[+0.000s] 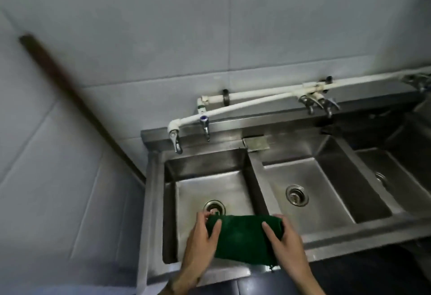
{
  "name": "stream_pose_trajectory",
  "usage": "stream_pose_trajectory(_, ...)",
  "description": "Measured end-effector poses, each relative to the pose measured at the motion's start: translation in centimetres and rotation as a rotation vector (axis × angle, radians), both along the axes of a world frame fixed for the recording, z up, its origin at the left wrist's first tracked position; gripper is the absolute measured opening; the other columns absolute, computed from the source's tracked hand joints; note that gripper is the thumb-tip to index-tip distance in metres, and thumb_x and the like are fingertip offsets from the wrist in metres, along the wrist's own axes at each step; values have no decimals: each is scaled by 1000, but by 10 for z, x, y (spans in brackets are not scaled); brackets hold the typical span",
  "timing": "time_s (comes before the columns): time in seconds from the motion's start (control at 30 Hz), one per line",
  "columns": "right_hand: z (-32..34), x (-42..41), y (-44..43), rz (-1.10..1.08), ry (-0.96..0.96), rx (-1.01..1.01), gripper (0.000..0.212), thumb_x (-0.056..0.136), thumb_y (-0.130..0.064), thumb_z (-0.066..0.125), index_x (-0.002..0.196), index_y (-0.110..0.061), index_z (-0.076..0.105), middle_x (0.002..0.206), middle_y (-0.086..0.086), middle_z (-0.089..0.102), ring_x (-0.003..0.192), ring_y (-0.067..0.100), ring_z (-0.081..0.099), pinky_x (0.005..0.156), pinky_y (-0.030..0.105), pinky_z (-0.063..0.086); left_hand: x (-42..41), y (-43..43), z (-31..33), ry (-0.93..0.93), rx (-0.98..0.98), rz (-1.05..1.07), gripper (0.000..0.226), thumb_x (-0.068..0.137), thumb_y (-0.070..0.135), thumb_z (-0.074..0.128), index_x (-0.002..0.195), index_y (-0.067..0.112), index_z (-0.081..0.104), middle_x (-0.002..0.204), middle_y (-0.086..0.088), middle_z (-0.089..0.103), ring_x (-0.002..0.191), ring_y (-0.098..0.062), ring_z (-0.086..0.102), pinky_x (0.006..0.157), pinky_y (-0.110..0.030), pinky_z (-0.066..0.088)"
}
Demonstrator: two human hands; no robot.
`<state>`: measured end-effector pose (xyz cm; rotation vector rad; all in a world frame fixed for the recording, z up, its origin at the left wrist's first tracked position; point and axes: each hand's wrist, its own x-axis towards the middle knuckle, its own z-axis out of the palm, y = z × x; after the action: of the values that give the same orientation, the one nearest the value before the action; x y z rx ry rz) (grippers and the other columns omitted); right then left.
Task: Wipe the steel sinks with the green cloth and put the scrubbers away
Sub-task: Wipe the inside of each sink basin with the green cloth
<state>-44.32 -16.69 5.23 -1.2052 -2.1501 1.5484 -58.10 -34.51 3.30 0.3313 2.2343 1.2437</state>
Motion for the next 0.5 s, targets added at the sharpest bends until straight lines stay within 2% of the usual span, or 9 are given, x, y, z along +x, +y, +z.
stream_pose_trajectory(0.07,-14,-27,-8,67,-19,-7,14,94,-29,71,102,-31,60,94,-9,71,91,4,65,69,12,48,-17,-17,-11,-53,-31,0,19,105,35,57,121,32,46,120,6,70,104,-11,72,87,-33,65)
stream_pose_trajectory(0.1,-25,-44,-10,100,-27,2,14,94,-29,71,104,-29,60,95,-9,70,91,5,65,73,16,49,-28,-23,-20,-86,-32,21,20,106,28,58,121,32,45,124,1,69,107,-13,72,87,-32,66)
stream_pose_trajectory(0.13,-36,-62,-9,138,-43,5,15,94,-29,71,105,-28,60,95,-8,70,91,6,64,74,17,49,-39,-28,-27,-115,-33,39,23,105,22,59,121,31,45,128,-2,68,110,-15,71,89,-33,65)
stream_pose_trajectory(0.2,-56,-92,-6,211,-82,-9,16,95,-26,71,105,-27,59,95,-7,69,89,4,63,70,10,46,-59,-34,-41,-167,-69,54,29,104,14,60,124,30,45,133,-5,65,117,-18,68,97,-36,63)
stream_pose_trajectory(0.27,-81,-126,-2,279,-108,-29,18,94,-22,72,100,-31,57,95,-6,69,90,8,65,72,14,50,-80,-36,-63,-200,-126,77,36,104,12,61,133,25,45,139,-4,63,124,-18,64,106,-33,58)
stream_pose_trajectory(0.33,-106,-155,3,328,-130,-8,24,92,-21,73,95,-37,55,93,-9,69,90,13,66,78,29,52,-100,-35,-83,-194,-175,103,44,103,14,63,143,19,44,143,-5,62,129,-18,62,109,-27,53)
stream_pose_trajectory(0.37,-120,-172,6,352,-142,5,25,92,-21,73,94,-37,54,92,-10,68,89,15,66,78,31,50,-111,-32,-96,-187,-193,119,47,103,14,63,146,18,43,144,-5,62,131,-19,61,109,-27,51)
stream_pose_trajectory(0.43,-149,-203,11,380,-168,1,22,92,-20,73,97,-33,55,91,-10,67,88,17,64,76,31,46,-132,-25,-124,-197,-209,154,52,103,13,62,149,17,41,146,-4,61,134,-20,59,111,-27,47)
stream_pose_trajectory(0.5,-175,-230,18,378,-190,6,19,93,-18,72,101,-26,57,90,-7,67,88,20,64,76,31,44,-152,-17,-150,-202,-215,182,53,103,11,61,151,16,40,147,-4,60,131,-16,59,104,-18,45)
